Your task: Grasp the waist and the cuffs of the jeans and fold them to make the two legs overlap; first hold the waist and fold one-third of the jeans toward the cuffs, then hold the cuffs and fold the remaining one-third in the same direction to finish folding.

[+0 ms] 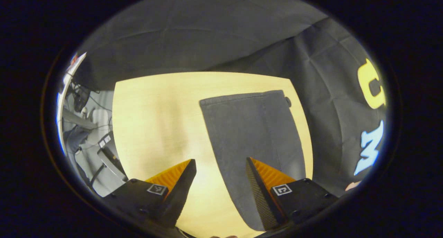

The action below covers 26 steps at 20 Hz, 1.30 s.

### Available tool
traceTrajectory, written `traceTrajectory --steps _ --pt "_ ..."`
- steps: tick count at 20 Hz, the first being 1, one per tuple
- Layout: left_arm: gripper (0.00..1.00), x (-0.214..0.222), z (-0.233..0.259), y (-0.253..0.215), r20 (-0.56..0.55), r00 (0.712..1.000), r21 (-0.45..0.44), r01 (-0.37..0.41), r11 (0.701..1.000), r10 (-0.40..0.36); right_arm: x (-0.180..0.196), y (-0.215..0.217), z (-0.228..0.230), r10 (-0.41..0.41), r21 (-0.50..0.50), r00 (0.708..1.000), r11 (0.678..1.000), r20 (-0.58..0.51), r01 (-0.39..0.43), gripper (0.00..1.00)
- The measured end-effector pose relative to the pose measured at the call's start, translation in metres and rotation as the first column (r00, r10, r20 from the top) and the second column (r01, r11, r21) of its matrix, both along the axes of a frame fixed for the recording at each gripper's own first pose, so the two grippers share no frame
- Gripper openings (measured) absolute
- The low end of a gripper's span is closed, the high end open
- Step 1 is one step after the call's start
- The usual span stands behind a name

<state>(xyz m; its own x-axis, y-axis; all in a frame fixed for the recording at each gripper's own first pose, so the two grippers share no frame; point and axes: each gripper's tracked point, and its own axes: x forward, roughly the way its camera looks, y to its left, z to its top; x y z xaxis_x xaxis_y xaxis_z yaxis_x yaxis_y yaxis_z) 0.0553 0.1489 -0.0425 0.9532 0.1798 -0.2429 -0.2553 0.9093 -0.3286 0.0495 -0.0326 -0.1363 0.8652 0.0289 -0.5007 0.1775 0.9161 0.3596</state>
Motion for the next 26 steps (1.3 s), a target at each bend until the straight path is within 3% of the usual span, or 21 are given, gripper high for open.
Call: traceTrajectory --steps 4,5,6,12,14,15,16,21,22,23,24,26 --pt "1.00 0.011 -0.008 0.015 -0.021 1.000 -0.038 -0.021 0.999 0.020 0.013 -0.012 -0.027 -0.044 0.055 0.997 0.997 -0.061 0.047 0.97" --pt "0.95 0.012 -0.007 0.013 -0.016 1.000 -0.035 -0.012 0.999 0.011 0.016 -0.013 -0.030 -0.042 0.050 0.997 0.998 -0.060 0.045 0.97" --pt "1.00 0.012 -0.009 0.012 -0.018 1.000 -0.030 -0.009 0.999 0.009 0.018 -0.014 -0.033 -0.046 0.041 0.997 0.998 -0.065 0.049 0.97" --pt "0.95 0.031 -0.010 -0.003 -0.028 1.000 0.046 0.014 0.999 -0.013 0.034 -0.004 -0.034 -0.037 0.041 0.996 0.998 -0.078 0.040 0.96" --pt "0.95 0.044 -0.013 -0.009 -0.048 0.999 0.032 0.010 0.999 -0.009 0.046 0.000 -0.037 -0.037 0.056 0.995 0.998 -0.094 0.042 0.96" --pt "1.00 0.052 -0.014 -0.008 -0.053 0.999 0.030 0.002 1.000 0.000 0.053 0.002 -0.039 -0.036 0.062 0.994 0.997 -0.099 0.042 0.96" --pt "0.95 0.059 -0.013 -0.003 -0.059 0.998 0.042 -0.008 0.999 0.011 0.059 0.003 -0.040 -0.036 0.066 0.994 0.997 -0.105 0.043 0.97" --pt "0.95 0.092 -0.020 0.017 -0.078 0.995 0.044 -0.054 0.998 0.058 0.097 -0.009 -0.062 -0.067 0.051 0.981 0.996 -0.185 0.078 0.97" --pt "1.00 0.096 -0.020 0.017 -0.074 0.995 0.032 -0.063 0.998 0.065 0.102 -0.008 -0.065 -0.071 0.060 0.977 0.995 -0.200 0.084 0.97" --pt "0.95 0.100 -0.022 0.018 -0.075 0.995 0.014 -0.064 0.998 0.065 0.106 -0.009 -0.068 -0.072 0.064 0.975 0.994 -0.211 0.087 0.97" --pt "1.00 0.103 -0.028 0.022 -0.082 0.995 -0.001 -0.061 0.998 0.061 0.110 -0.007 -0.069 -0.070 0.071 0.973 0.994 -0.218 0.087 0.97" --pt "0.95 0.104 -0.029 0.029 -0.092 0.992 -0.004 -0.085 0.996 0.085 0.120 0.003 -0.077 -0.067 0.086 0.968 0.992 -0.241 0.090 0.97"
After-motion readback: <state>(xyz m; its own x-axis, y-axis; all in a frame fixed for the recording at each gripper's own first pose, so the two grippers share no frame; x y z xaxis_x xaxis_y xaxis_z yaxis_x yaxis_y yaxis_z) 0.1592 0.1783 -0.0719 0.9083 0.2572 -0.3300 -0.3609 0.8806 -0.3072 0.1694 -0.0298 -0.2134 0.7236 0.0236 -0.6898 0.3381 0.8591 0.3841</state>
